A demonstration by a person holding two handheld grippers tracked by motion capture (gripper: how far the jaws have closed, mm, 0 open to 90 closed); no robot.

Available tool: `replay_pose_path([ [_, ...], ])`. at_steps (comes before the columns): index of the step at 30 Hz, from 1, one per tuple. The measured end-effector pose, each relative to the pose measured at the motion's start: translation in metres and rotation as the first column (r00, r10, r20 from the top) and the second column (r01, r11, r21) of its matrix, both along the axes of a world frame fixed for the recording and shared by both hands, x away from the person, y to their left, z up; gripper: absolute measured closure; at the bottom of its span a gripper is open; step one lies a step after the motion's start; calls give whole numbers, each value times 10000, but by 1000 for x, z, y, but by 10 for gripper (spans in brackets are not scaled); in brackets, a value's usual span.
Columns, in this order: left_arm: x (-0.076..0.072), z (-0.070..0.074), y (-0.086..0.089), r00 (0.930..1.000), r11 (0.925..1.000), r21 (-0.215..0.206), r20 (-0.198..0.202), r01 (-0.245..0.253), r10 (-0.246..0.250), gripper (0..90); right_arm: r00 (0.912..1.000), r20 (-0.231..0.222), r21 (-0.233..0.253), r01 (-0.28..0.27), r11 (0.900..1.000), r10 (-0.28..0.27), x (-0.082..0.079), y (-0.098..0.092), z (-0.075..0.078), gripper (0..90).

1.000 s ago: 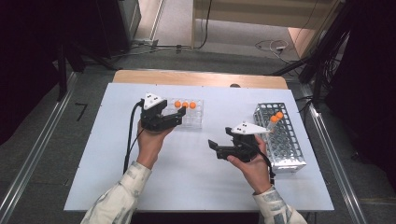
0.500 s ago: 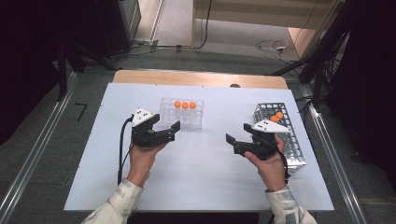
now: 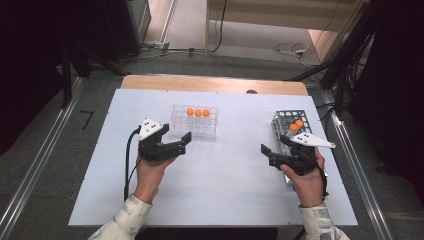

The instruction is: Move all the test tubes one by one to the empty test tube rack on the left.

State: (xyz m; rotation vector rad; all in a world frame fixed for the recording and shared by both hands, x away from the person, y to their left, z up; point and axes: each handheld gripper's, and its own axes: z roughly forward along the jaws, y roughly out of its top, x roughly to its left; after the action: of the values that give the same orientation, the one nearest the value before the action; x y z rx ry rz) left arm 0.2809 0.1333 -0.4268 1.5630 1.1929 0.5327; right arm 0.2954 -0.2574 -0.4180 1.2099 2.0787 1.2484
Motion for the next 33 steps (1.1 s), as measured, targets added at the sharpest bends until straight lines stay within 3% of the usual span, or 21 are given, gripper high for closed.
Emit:
replay_pose_path([
  [8,0,-2,-1,10000,10000,45,-64,4,-3,158,9939,152,-87,1095,9940,-1093,7,-26,-2,210],
  [12,0,-3,-2,10000,10000,54,-40,26,-26,163,9859,210,-456,1670,9849,-1662,12,-31,-6,241],
  [18,1,-5,-4,10000,9999,113,-89,45,-44,166,9530,172,-1386,3020,9432,-3026,23,-31,-15,403],
  [25,2,-6,-6,9999,9998,167,-153,63,-61,170,9451,-132,-1475,3212,9354,-3266,37,-30,-22,558],
  [29,2,-7,-6,9999,9999,147,-153,47,-44,174,9458,-272,-1428,3169,9377,-3237,39,-30,-19,602],
  [33,2,-7,-7,9998,9997,208,-165,112,-109,175,9428,-406,-1638,3204,9330,-3309,42,-28,-18,617],
])
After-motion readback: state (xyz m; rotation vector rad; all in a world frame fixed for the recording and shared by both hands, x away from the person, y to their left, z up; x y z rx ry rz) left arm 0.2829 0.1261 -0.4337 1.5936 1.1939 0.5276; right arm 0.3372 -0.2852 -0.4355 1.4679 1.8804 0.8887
